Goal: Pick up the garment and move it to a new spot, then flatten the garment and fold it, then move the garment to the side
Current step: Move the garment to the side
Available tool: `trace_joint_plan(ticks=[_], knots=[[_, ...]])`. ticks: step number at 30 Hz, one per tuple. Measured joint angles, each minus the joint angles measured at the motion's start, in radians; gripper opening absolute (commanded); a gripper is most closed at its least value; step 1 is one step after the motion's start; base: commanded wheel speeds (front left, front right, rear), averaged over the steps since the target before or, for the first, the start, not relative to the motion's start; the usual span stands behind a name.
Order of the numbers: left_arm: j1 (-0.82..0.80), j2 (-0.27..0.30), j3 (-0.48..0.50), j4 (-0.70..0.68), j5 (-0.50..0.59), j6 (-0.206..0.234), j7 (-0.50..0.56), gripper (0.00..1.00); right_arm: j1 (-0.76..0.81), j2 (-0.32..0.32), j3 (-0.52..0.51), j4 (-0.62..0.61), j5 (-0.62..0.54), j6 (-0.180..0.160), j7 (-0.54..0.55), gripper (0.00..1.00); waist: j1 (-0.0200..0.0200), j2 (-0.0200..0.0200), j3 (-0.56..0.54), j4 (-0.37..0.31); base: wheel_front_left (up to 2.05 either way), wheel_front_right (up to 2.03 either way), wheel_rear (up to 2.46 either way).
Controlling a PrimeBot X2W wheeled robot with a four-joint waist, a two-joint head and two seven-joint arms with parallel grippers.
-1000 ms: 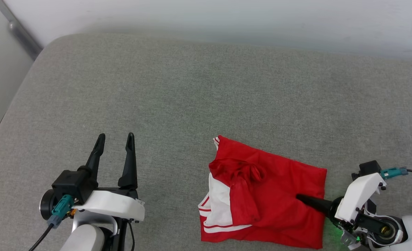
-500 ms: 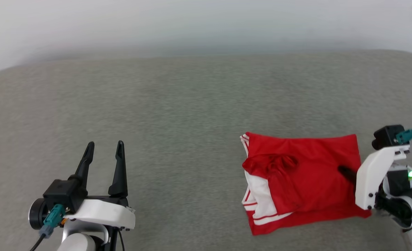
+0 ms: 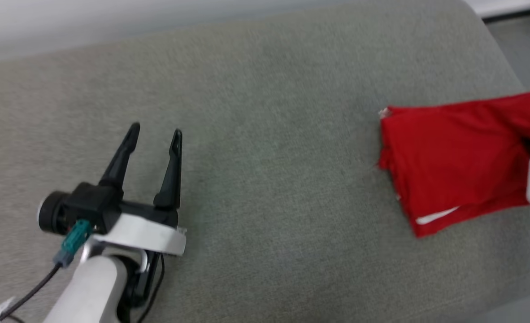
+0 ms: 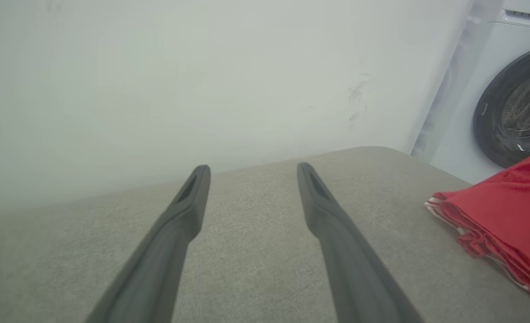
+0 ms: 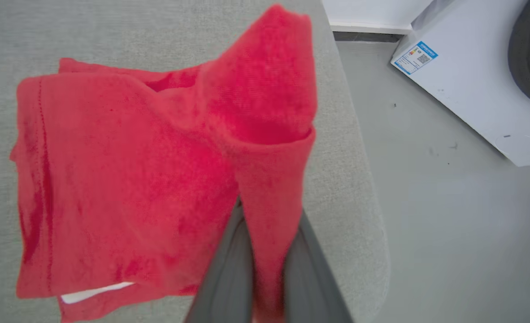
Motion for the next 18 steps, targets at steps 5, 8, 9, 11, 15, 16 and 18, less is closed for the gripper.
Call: trace_joint_plan(ticks=[5,8,9,11,15,16,18], knots=[[-0.094,0.02,-0.02,-0.039,0.029,-0.026,0.037,1.0,-0.071,-0.016,-0.095,0.099,-0.035,0.0,-0.124,0.0,0.0001,0.0,0.108,-0.027,0.0,0.0,0.0],[-0.138,0.029,-0.031,-0.064,0.044,-0.034,0.053,1.0,-0.121,-0.025,-0.166,0.152,-0.06,0.0,-0.204,0.0,0.0001,0.0,0.173,-0.031,0.0,0.0,0.0],[-0.152,0.031,-0.036,-0.071,0.049,-0.036,0.059,1.0,-0.133,-0.026,-0.185,0.163,-0.072,0.0,-0.23,0.0,0.0001,0.0,0.194,-0.031,0.0,0.0,0.0],[-0.212,0.049,-0.04,-0.083,0.063,-0.054,0.073,1.0,-0.183,0.008,-0.264,0.254,-0.112,0.0,-0.317,0.0,0.0002,0.0,0.286,-0.02,0.0,0.0,0.0],[-0.232,0.053,-0.046,-0.083,0.069,-0.061,0.077,1.0,-0.202,0.039,-0.301,0.325,-0.145,0.0,-0.359,1.0,0.0002,0.0,0.332,-0.002,0.0,0.0,0.0],[-0.233,0.053,-0.048,-0.082,0.069,-0.061,0.076,1.0,-0.206,0.041,-0.311,0.341,-0.151,0.0,-0.364,1.0,0.0002,0.0,0.337,0.003,0.0,0.0,0.0],[-0.233,0.052,-0.049,-0.078,0.069,-0.061,0.075,1.0,-0.21,0.048,-0.322,0.36,-0.168,0.0,-0.393,1.0,0.0002,0.0,0.34,0.01,0.0,0.0,0.0]])
